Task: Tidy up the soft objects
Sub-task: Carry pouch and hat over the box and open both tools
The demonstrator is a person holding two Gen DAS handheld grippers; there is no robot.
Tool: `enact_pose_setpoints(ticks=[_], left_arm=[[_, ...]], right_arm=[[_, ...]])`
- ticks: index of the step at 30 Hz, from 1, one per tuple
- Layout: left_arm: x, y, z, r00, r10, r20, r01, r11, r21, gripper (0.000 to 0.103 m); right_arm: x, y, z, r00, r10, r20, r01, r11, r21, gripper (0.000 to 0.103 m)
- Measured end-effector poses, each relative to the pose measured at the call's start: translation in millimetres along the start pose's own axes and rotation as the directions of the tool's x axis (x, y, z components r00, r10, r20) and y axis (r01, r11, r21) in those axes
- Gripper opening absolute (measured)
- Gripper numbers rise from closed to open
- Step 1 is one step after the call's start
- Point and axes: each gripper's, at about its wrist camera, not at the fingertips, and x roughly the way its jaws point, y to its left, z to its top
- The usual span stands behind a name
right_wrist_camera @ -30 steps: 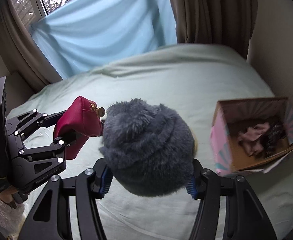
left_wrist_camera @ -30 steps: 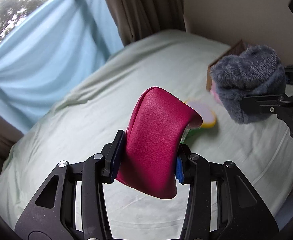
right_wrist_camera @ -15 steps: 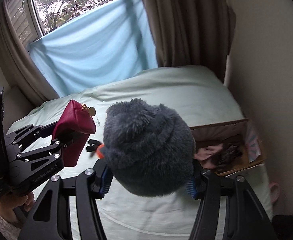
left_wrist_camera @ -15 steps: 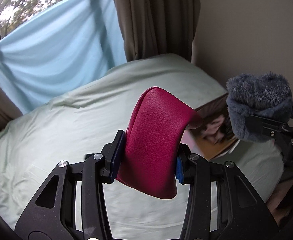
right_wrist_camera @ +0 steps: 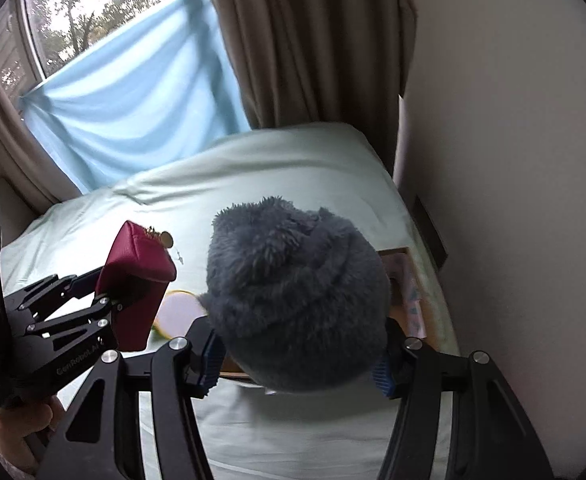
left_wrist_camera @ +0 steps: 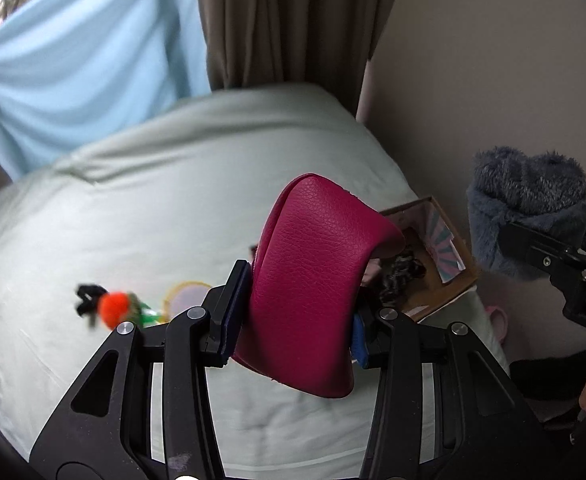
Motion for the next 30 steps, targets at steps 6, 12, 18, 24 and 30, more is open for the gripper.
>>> enact_pose_setpoints(ticks=[6,12,18,24,30], left_arm=[[63,-19,2,0.992,-0.004,-0.128,-0.006,0.997,-0.078,0.04],[111,-30,3,0.974,0.012,-0.226,-0.044,0.989,-0.139,0.04],[158,-27,-3,0.947,0.03,-0.319,-0.1,0.974,-0.204,0.04],[191,-36,-8,0.922,0.033,-0.386,-0.112,0.977,-0.184,0.04],[189,-48,-8,0.922,0.104,-0.372,-0.142,0.987,-0.077,0.102]], right_arm=[[53,-43,15,0.995,0.001,-0.103,0.001,1.0,0.018,0.055],[102,-67,19,0.981,0.009,-0.192,-0.005,1.0,0.022,0.055],[154,-85,16,0.955,0.045,-0.293,-0.038,0.999,0.03,0.055],[192,-97,5,0.921,0.088,-0.38,-0.059,0.994,0.088,0.057],[207,-110,8,0.918,0.123,-0.378,-0.074,0.987,0.14,0.095]])
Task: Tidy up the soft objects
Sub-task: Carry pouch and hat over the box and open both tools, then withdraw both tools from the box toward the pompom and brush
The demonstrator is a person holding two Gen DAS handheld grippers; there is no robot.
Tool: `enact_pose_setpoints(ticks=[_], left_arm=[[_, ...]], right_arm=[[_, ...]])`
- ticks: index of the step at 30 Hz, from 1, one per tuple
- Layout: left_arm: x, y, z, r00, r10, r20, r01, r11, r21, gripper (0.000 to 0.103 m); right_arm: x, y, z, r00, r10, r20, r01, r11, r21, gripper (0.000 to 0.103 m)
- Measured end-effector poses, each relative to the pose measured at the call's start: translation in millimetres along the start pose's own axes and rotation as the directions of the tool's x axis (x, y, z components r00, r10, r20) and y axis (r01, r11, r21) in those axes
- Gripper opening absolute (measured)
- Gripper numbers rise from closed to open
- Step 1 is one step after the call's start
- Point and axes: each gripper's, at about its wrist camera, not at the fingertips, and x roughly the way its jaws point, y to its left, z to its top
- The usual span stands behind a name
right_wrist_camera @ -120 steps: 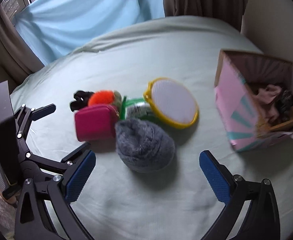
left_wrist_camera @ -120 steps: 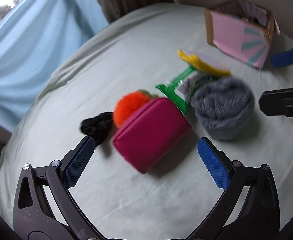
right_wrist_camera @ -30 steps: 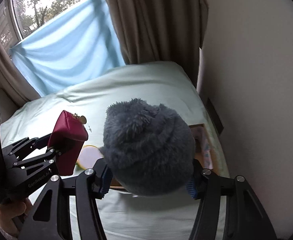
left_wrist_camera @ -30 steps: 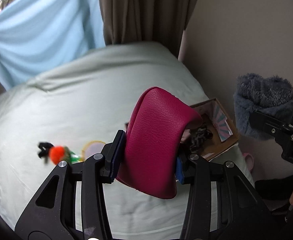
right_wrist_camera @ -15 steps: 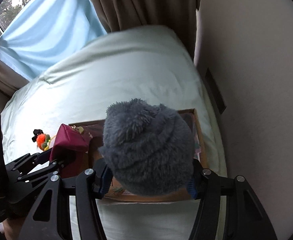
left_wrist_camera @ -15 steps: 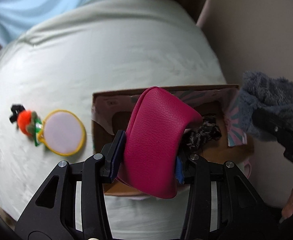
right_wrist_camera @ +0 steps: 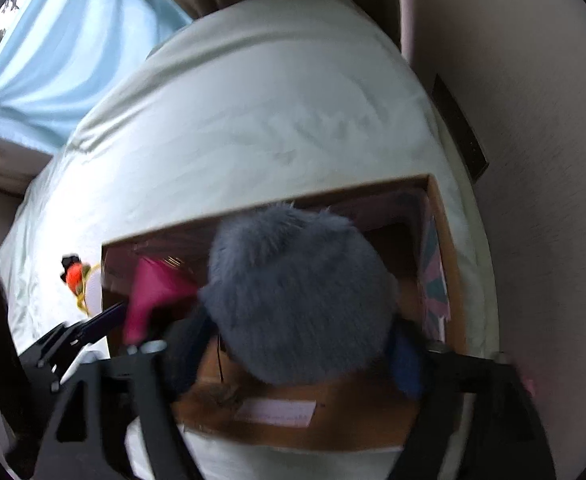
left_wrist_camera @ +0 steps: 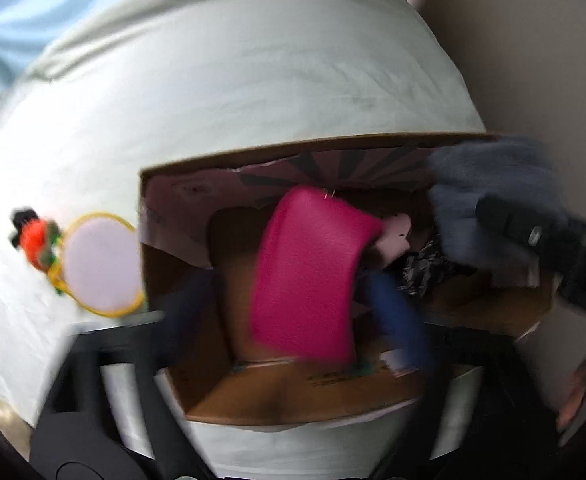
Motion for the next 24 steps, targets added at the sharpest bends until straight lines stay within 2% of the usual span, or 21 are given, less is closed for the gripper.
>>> enact_pose_setpoints(ticks=[1,5,11,17,20,24], left_arm=[[-4,-2,-2,1.0,0.007,0.018,-0.007,1.0,0.019,0.103],[-4,-5,-9,1.0,0.006,0.014,-0.007,0.998,0.068,0.103],[-16,3,-10,0.999,-0.029,0.02,0.028,0.999,0.044,0.103],[-53,15,-11,0.997,-0.047,0.065,0.045,0.999,0.026,0.103],[-79,25,-18,0.992,-0.067,0.111,0.064,0.998,0.023,0.103],[-121,46,-33,0.983,-0.057,0.175,0.055,0.998,0.015,0.103]], right_arm=[[-1,-4,1,1.0,-0.002,0.017,0.002,1.0,0.005,0.103],[-1,-10,1,1.0,-0.002,0.017,0.001,1.0,0.024,0.103],[-4,-3,-7,1.0,-0.025,0.018,0.025,1.0,0.011,0.103],[-34,14,-13,0.998,-0.031,0.061,0.032,0.999,-0.021,0.103],[-57,30,-18,0.997,-0.028,0.078,0.032,0.998,-0.05,0.103],[-92,58,-28,0.991,-0.031,0.13,0.044,0.994,-0.102,0.103]])
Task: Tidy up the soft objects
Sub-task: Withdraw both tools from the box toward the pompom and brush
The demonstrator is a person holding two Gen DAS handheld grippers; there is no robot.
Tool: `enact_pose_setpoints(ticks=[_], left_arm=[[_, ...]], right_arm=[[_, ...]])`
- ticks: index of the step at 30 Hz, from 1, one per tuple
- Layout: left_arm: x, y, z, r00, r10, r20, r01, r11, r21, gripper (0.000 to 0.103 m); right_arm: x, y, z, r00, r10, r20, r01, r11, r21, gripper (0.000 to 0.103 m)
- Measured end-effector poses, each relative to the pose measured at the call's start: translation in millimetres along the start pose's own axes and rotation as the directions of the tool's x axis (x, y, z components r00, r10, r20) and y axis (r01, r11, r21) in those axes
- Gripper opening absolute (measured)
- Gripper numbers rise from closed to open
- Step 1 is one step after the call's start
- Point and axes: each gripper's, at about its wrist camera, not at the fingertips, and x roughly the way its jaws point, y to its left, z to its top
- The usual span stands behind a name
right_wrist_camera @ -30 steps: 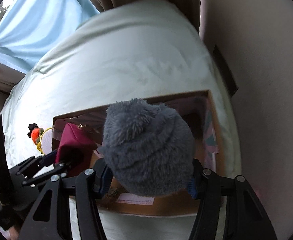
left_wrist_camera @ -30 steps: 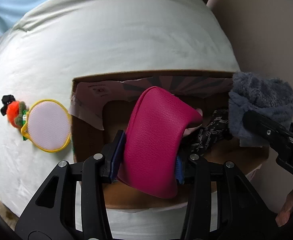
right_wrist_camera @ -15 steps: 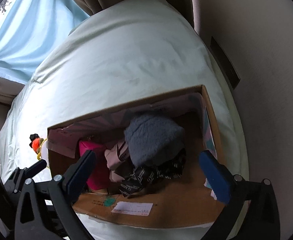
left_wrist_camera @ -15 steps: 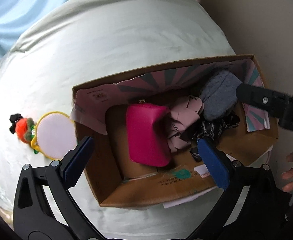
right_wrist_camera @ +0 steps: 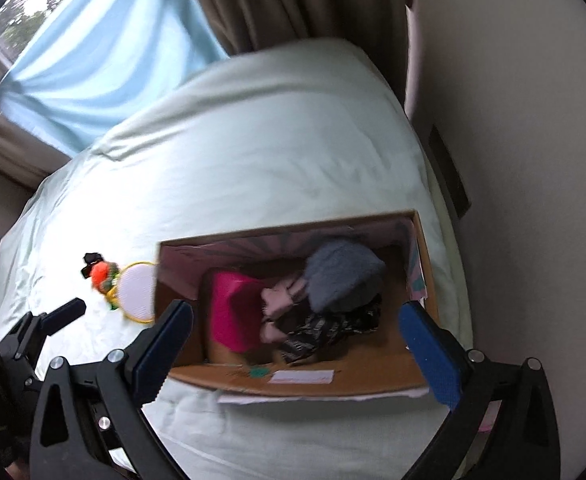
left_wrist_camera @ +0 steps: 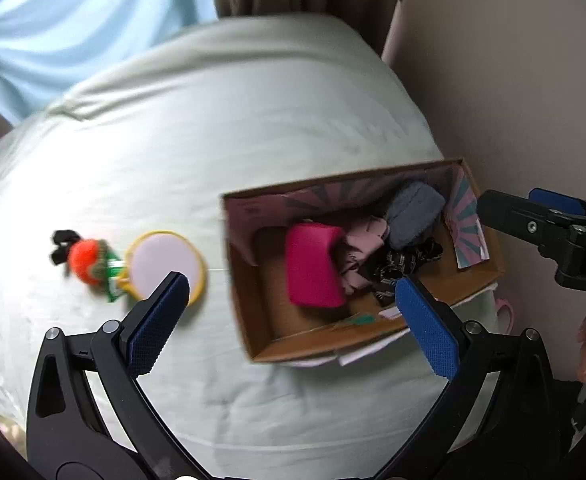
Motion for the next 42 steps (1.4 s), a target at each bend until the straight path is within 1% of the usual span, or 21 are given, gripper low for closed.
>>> enact_pose_setpoints(ticks=[3,7,10,14,17,20,25,27,31,35,38,42], left_arm=[[-36,21,-7,0.998,0.011,0.055,-0.01,0.999,-0.031,0.103],[-86,54,-21,0.991,0.037,0.128,-0.029,0.997,-0.067,0.103],[-121,79,-35,0.982,0.075,0.176,-0.059,0.994,-0.094,0.103],[-162,112,-56,0.962,0.142,0.231,-0.117,0.986,-0.122,0.103],[-189,139,-76,0.949,0.173,0.264,-0.138,0.98,-0.145,0.103],[-206,162,-92,0.941,0.185,0.282,-0.141,0.976,-0.168,0.103],[-222,196,-113,0.923,0.225,0.311,-0.173,0.967,-0.187,0.103],[-223,210,-116,0.924,0.222,0.311,-0.169,0.967,-0.188,0.103],[-218,238,-115,0.936,0.186,0.297,-0.133,0.973,-0.19,0.103],[-209,263,-108,0.948,0.152,0.28,-0.101,0.977,-0.19,0.103],[-199,285,-101,0.955,0.138,0.263,-0.088,0.978,-0.191,0.103],[-174,311,-86,0.968,0.096,0.231,-0.053,0.981,-0.187,0.103]], right_arm=[[-29,24,-5,0.999,-0.001,0.039,0.002,0.999,-0.037,0.103],[-69,59,-15,0.995,0.027,0.1,-0.02,0.997,-0.075,0.103],[-94,84,-27,0.988,0.062,0.139,-0.05,0.995,-0.09,0.103],[-122,119,-46,0.979,0.067,0.194,-0.044,0.991,-0.123,0.103],[-135,147,-61,0.974,0.082,0.213,-0.048,0.986,-0.163,0.103],[-141,170,-74,0.968,0.109,0.226,-0.069,0.981,-0.179,0.103],[-139,206,-95,0.961,0.142,0.236,-0.096,0.976,-0.197,0.103],[-137,219,-100,0.96,0.152,0.233,-0.108,0.976,-0.191,0.103],[-129,243,-103,0.964,0.146,0.222,-0.109,0.979,-0.17,0.103],[-116,262,-98,0.967,0.139,0.212,-0.114,0.986,-0.126,0.103],[-102,275,-92,0.971,0.131,0.198,-0.115,0.989,-0.089,0.103],[-76,287,-81,0.976,0.121,0.179,-0.118,0.993,-0.026,0.103]])
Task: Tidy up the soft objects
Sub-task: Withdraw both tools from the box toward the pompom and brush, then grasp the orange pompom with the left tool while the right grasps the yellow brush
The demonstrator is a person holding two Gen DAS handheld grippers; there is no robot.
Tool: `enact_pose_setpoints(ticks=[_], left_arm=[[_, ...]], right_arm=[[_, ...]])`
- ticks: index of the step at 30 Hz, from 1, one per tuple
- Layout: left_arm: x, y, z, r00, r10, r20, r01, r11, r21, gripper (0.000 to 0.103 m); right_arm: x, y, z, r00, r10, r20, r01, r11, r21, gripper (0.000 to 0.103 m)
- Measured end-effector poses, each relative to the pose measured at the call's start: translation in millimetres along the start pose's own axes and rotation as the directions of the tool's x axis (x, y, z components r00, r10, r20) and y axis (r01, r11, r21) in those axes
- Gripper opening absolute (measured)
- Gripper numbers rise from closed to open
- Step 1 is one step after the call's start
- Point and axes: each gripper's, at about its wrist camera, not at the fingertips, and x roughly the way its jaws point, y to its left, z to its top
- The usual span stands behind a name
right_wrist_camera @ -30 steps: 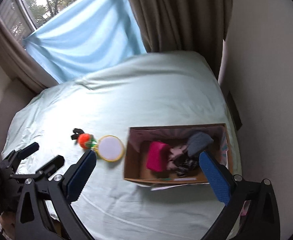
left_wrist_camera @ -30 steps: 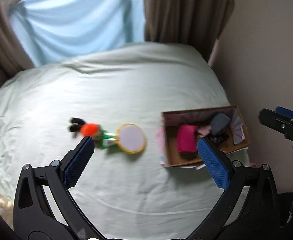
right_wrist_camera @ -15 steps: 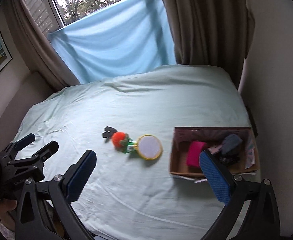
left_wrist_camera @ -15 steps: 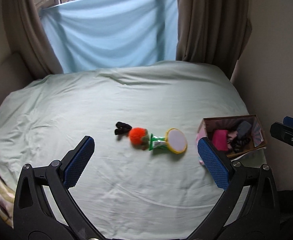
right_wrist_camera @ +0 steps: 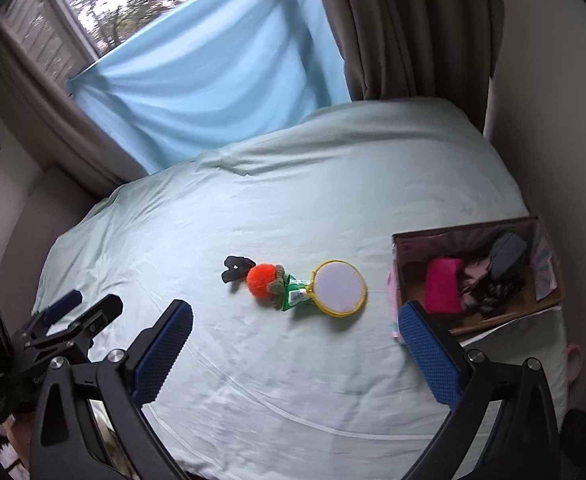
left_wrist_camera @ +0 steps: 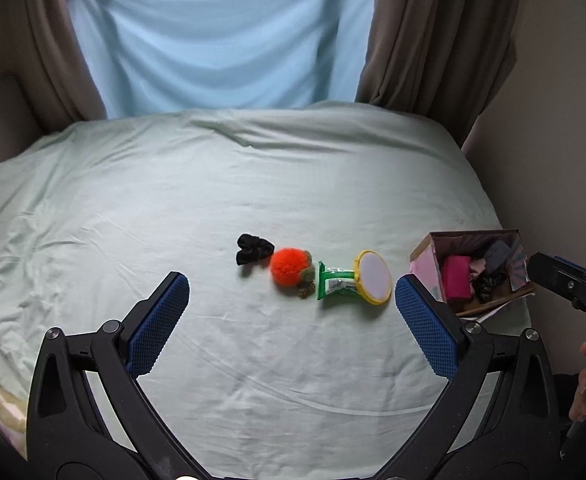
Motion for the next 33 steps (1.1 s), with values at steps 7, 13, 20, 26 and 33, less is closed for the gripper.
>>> enact_pose_setpoints(ticks=[7,13,20,26,33], left_arm=[[70,18,15,0.996,-0.034,-0.086,0.035,0.999,0.019,0.103],[140,22,21,0.985,-0.049,-0.166,0.053,0.998,0.023,0.102],[224,20,16,0.963,-0.046,-0.267,0.05,0.999,0.008,0.102],[284,15,5,0.938,-0.056,-0.343,0.049,0.998,-0.028,0.101],[338,5,-9,0.912,-0.065,-0.405,0.039,0.997,-0.071,0.092]], right_arm=[[75,-2,13,0.998,-0.022,-0.059,0.031,0.989,0.147,0.103],[142,-17,13,0.992,-0.041,-0.123,0.074,0.959,0.275,0.103],[220,-45,4,0.976,-0.037,-0.213,0.126,0.899,0.418,0.103],[264,-65,-1,0.966,-0.093,-0.24,0.206,0.839,0.503,0.103],[303,-89,-14,0.955,-0.104,-0.278,0.255,0.766,0.589,0.103]])
